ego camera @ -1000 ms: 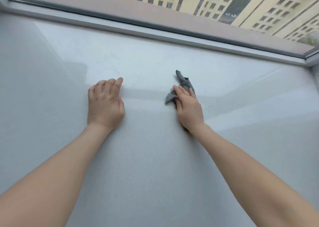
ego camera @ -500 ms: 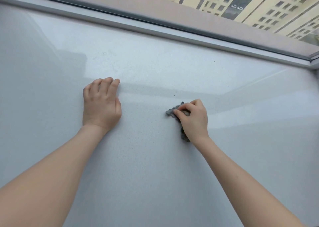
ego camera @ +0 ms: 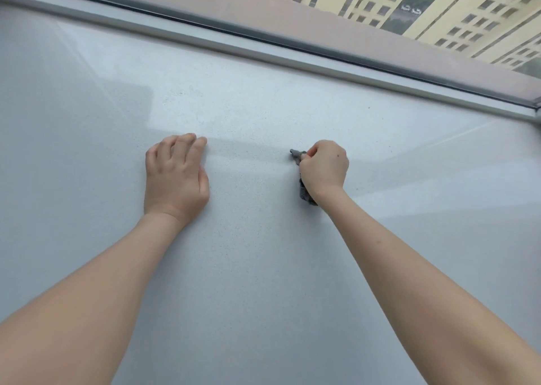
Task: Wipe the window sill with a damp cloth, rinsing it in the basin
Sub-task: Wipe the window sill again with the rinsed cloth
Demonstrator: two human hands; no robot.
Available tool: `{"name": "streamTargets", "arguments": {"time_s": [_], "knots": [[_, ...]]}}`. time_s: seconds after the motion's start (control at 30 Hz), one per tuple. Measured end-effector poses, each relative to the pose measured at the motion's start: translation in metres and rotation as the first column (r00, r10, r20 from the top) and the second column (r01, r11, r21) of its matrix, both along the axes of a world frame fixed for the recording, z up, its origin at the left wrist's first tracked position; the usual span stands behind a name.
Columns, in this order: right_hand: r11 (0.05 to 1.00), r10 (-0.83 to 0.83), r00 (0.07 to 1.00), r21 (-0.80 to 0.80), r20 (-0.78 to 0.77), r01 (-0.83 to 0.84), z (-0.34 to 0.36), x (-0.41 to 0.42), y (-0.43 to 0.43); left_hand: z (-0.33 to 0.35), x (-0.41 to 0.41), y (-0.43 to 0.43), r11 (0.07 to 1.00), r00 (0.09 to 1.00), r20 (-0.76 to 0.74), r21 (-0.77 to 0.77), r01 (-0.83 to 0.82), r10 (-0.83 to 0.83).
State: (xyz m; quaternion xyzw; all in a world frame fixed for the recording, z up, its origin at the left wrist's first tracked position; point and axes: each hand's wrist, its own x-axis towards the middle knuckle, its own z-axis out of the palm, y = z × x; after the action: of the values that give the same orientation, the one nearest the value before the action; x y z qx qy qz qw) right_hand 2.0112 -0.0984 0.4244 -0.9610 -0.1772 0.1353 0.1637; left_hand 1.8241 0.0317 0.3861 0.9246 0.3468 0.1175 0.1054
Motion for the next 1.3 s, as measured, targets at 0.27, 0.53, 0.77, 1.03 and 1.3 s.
{"name": "streamTargets", "arguments": {"time_s": [0.27, 0.53, 0.77, 1.03, 1.3], "knots": [[0.989, 0.146, 0.984, -0.037, 0.101, -0.143, -0.002, 0.006, 0.004, 0.0, -0.001, 0.0, 1.0, 1.0, 0.011, 0.0, 0.001, -0.001], [0.962, 0.271, 0.947, -0.082, 0.172, -0.261, -0.003, 0.023, 0.011, 0.0, -0.001, 0.001, 1.0, 1.0, 0.005, 0.006, 0.006, -0.006], [0.88, 0.377, 0.908, 0.234, 0.183, -0.412, -0.016, -0.084, -0.055, 0.005, -0.003, -0.001, 1.0, 1.0, -0.013, -0.029, 0.008, -0.008], [0.498, 0.776, 0.535, 0.197, 0.334, -0.845, -0.025, -0.131, -0.145, 0.033, -0.034, -0.013, 0.991, 0.993, 0.117, -0.136, 0.006, 0.01], [0.798, 0.501, 0.78, 0.149, 0.375, -0.584, -0.041, -0.228, -0.064, 0.043, -0.082, -0.039, 0.996, 0.984, 0.174, -0.084, -0.014, 0.028]]}}
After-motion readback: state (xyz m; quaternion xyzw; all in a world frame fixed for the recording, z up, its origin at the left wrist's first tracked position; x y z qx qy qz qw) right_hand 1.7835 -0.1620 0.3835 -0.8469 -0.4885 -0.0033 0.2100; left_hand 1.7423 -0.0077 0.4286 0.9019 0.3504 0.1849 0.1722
